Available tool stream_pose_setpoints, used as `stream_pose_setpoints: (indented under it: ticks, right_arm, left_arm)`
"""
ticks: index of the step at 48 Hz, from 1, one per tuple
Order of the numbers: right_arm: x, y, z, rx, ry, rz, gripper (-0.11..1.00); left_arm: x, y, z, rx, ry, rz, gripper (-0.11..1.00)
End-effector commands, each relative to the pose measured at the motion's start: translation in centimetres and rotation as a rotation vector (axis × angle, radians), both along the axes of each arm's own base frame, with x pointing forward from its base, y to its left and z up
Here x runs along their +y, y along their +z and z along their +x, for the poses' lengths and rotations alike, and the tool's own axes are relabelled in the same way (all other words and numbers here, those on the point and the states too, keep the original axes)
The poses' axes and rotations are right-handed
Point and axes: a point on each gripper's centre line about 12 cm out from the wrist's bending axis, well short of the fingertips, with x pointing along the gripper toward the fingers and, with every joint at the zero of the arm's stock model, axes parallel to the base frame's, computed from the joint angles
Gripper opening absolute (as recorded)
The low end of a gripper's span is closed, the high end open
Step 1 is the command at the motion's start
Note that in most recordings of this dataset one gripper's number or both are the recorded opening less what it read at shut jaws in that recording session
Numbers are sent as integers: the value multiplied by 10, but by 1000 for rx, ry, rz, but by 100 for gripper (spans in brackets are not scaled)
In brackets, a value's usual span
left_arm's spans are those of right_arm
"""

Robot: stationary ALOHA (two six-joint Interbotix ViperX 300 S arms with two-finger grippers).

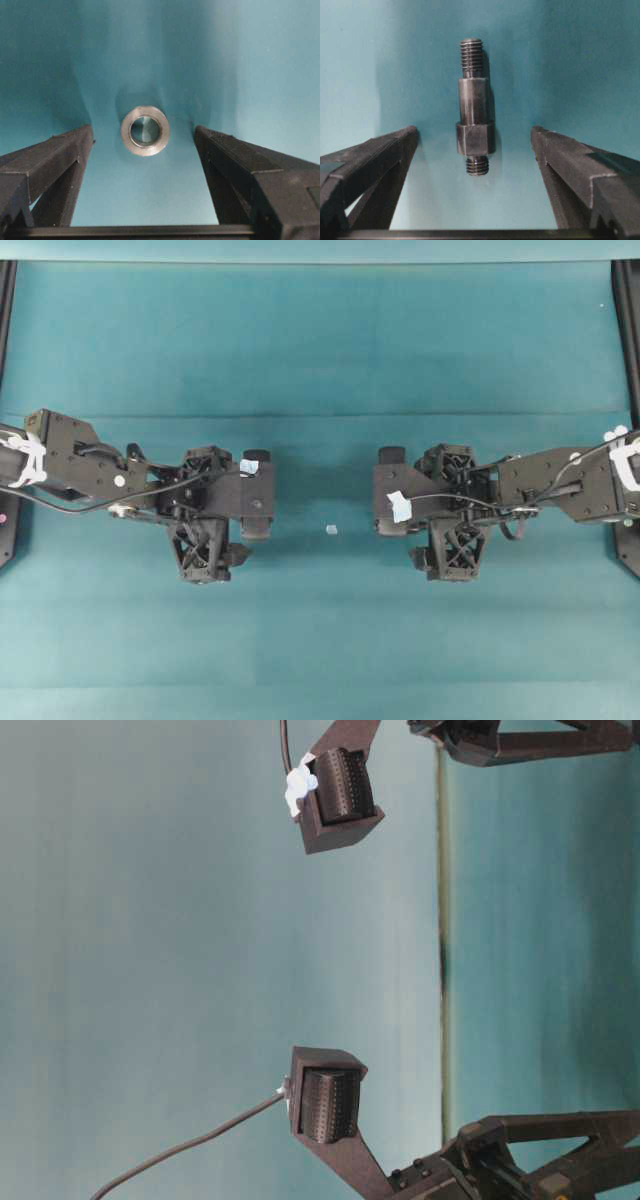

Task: Insert the washer onto the shaft with both hands.
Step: 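Close the left gripper on the washer and right gripper on the shaft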

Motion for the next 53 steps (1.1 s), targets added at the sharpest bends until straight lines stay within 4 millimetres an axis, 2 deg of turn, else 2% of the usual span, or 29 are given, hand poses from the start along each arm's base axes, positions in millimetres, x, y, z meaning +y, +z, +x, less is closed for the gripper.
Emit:
stream_pose_setpoints:
  ticks: [1, 53]
  right_arm:
    - [0, 1, 2, -15, 9, -4, 81]
    - [-2, -3, -2, 5, 25, -13, 77]
  left_arm:
    - [0, 3, 3, -20, 1, -1, 88]
    - [-1, 0, 6, -29, 1, -2, 88]
